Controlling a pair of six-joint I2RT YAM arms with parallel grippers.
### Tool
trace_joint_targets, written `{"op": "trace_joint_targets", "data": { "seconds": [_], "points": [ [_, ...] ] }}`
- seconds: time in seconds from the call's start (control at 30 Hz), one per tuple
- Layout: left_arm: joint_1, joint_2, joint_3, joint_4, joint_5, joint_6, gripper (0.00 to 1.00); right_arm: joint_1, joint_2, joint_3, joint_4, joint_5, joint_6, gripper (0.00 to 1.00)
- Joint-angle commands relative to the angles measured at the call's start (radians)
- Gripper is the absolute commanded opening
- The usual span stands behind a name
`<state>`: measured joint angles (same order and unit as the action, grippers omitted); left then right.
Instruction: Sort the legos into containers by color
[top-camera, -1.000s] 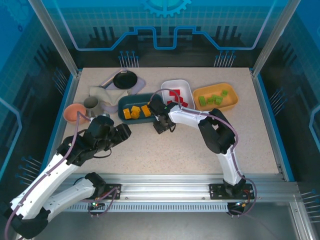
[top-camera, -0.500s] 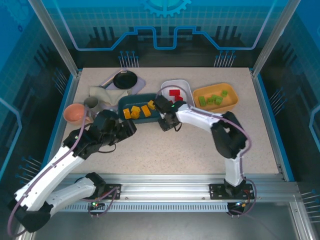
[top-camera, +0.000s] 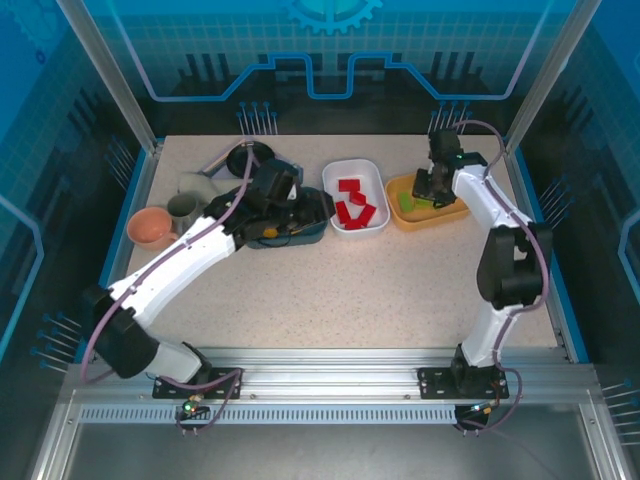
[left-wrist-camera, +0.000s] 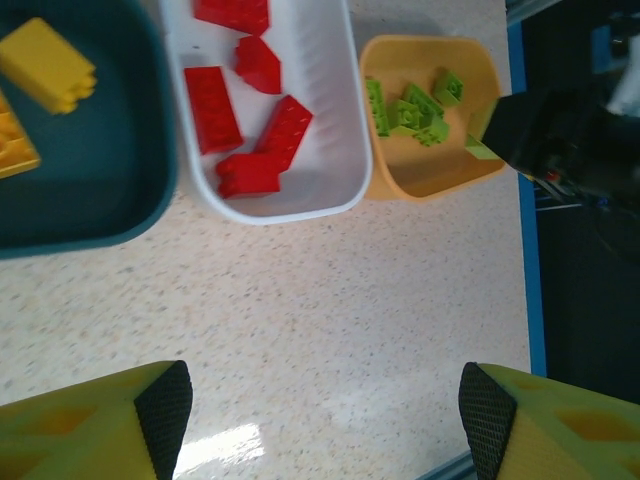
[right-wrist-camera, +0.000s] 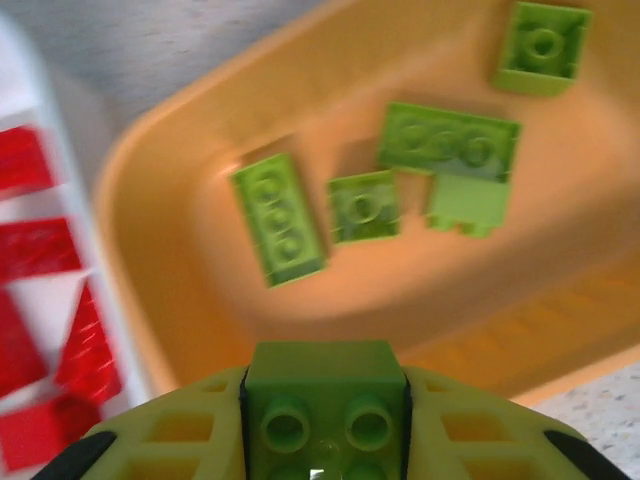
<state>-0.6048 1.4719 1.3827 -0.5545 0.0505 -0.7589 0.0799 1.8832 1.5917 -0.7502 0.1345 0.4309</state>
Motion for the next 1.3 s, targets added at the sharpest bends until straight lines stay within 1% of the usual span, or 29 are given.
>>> {"op": "trace_joint_targets", "data": {
  "seconds": [0.0, 0.1, 0.2, 0.37, 0.43, 0.57, 0.73, 0.8, 0.87, 0.9, 0.93, 0.97, 1.0, 1.03, 1.13, 1.2, 1.27],
  "points": [
    [-0.011, 0.052, 0.081, 0.042, 0.059, 0.036, 0.75, -0.067, 0.100, 0.151, -0.118, 0.044, 0.069, 0.29],
    [-0.015, 0.084, 0.103, 0.050, 0.062, 0.033, 0.75, -0.105, 0.216, 0.291, -0.234, 0.125, 0.092, 0.30],
    [-0.015, 0.098, 0.106, 0.053, 0.062, 0.029, 0.75, -0.128, 0.286, 0.362, -0.265, 0.179, 0.092, 0.30],
    [-0.017, 0.104, 0.107, 0.057, 0.064, 0.029, 0.75, -0.151, 0.401, 0.485, -0.330, 0.204, 0.105, 0.31],
    [-0.017, 0.104, 0.110, 0.058, 0.064, 0.030, 0.75, -0.152, 0.432, 0.520, -0.345, 0.206, 0.104, 0.33],
    [-0.017, 0.098, 0.116, 0.054, 0.060, 0.035, 0.75, -0.150, 0.478, 0.569, -0.377, 0.217, 0.122, 0.44],
    [-0.017, 0.068, 0.118, 0.048, 0.042, 0.041, 0.76, -0.124, 0.448, 0.595, -0.370, 0.215, 0.116, 0.61],
    [-0.016, 0.048, 0.118, 0.037, 0.023, 0.045, 0.77, -0.106, 0.400, 0.609, -0.369, 0.221, 0.108, 0.67],
    [-0.014, 0.027, 0.118, 0.016, 0.001, 0.049, 0.80, -0.087, 0.350, 0.607, -0.364, 0.220, 0.107, 0.71],
    [-0.011, 0.012, 0.116, -0.001, -0.012, 0.051, 0.82, -0.079, 0.316, 0.596, -0.354, 0.218, 0.106, 0.73],
    [-0.006, 0.000, 0.113, -0.016, -0.023, 0.052, 0.90, -0.070, 0.280, 0.579, -0.340, 0.221, 0.105, 0.76],
    [0.007, -0.016, 0.104, -0.035, -0.026, 0.050, 0.99, -0.058, 0.236, 0.548, -0.321, 0.226, 0.104, 0.84],
    [0.024, -0.039, 0.092, -0.054, -0.024, 0.046, 0.99, -0.046, 0.173, 0.497, -0.282, 0.220, 0.096, 1.00],
    [0.039, -0.061, 0.078, -0.077, -0.030, 0.042, 0.99, -0.031, 0.113, 0.438, -0.225, 0.213, 0.086, 1.00],
    [0.085, -0.149, 0.023, -0.154, -0.075, 0.081, 0.99, 0.026, -0.145, 0.160, 0.017, 0.149, 0.002, 1.00],
    [0.100, -0.224, -0.022, -0.218, -0.142, 0.134, 0.99, 0.082, -0.333, -0.037, 0.155, 0.136, -0.061, 1.00],
    [0.106, -0.292, -0.065, -0.287, -0.233, 0.179, 0.99, 0.123, -0.467, -0.162, 0.193, 0.141, -0.081, 1.00]
  ]
}}
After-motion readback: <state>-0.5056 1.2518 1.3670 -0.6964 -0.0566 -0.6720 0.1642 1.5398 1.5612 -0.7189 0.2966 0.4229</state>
